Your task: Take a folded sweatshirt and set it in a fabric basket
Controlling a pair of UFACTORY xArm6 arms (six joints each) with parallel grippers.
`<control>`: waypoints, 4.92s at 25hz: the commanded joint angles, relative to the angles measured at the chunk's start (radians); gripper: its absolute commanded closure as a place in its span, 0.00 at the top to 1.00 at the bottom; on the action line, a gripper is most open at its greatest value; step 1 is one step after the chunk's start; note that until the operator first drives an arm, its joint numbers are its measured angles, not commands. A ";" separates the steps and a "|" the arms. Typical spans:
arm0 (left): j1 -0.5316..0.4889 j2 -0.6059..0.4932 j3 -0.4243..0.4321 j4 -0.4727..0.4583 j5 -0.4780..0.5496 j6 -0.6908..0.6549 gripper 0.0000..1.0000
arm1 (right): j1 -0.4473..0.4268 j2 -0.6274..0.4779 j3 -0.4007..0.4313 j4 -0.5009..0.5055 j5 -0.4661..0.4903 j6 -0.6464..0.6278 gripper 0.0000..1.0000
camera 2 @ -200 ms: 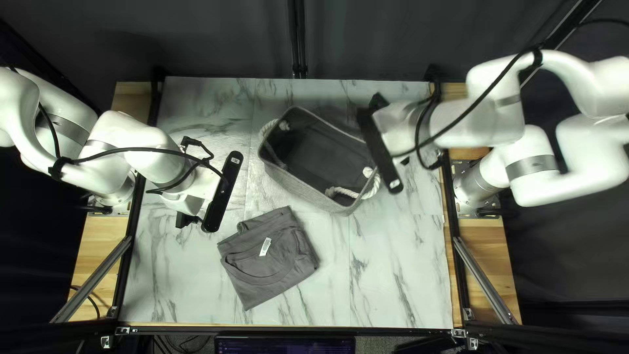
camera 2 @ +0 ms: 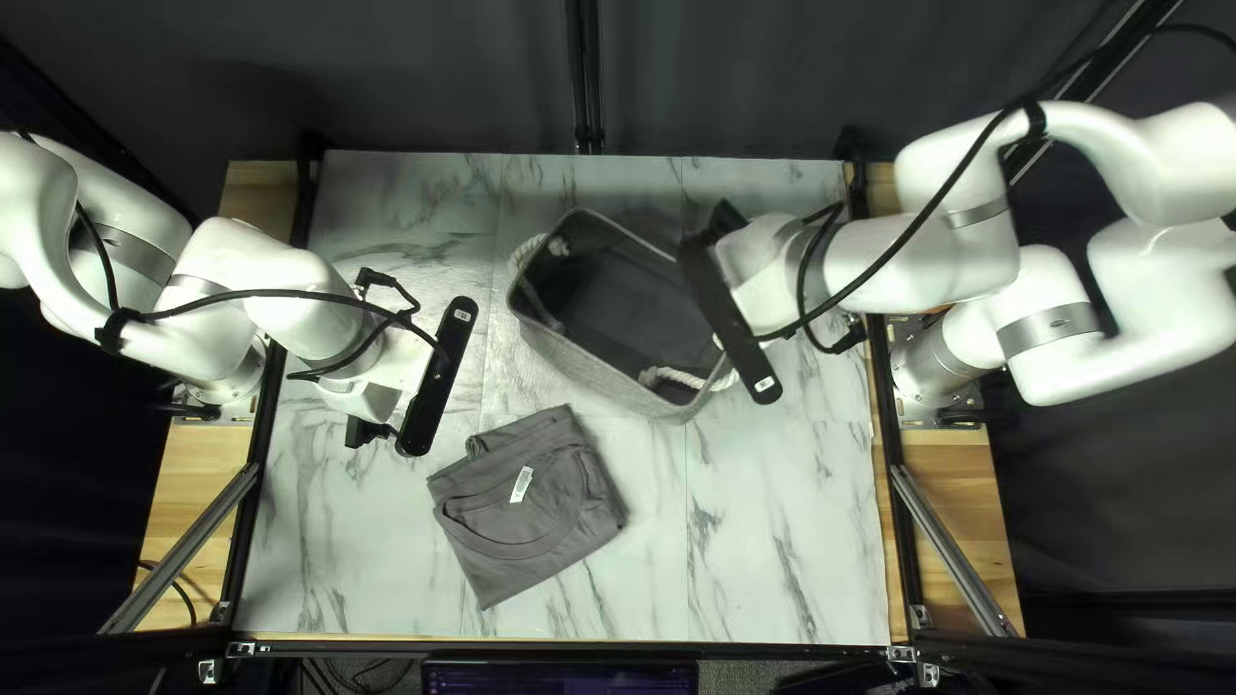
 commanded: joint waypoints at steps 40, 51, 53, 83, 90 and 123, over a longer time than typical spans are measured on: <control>-0.361 0.145 0.042 0.154 -0.225 -0.318 1.00 | 0.155 0.563 -0.359 0.116 -0.193 -0.072 1.00; -0.409 0.121 0.143 0.344 -0.308 -0.428 1.00 | 0.041 0.689 -0.331 0.119 -0.380 -0.097 1.00; -0.405 0.140 0.137 0.378 -0.323 -0.439 1.00 | 0.022 0.707 -0.326 0.132 -0.416 -0.128 1.00; -0.301 0.059 0.267 0.241 -0.495 -0.594 1.00 | 0.097 0.864 -0.399 -0.023 -0.395 -0.075 1.00; -0.291 0.064 0.260 0.202 -0.500 -0.637 1.00 | 0.111 0.859 -0.403 -0.023 -0.370 -0.098 1.00; -0.310 0.133 0.227 0.302 -0.555 -0.718 1.00 | 0.125 0.899 -0.458 0.130 -0.375 -0.472 1.00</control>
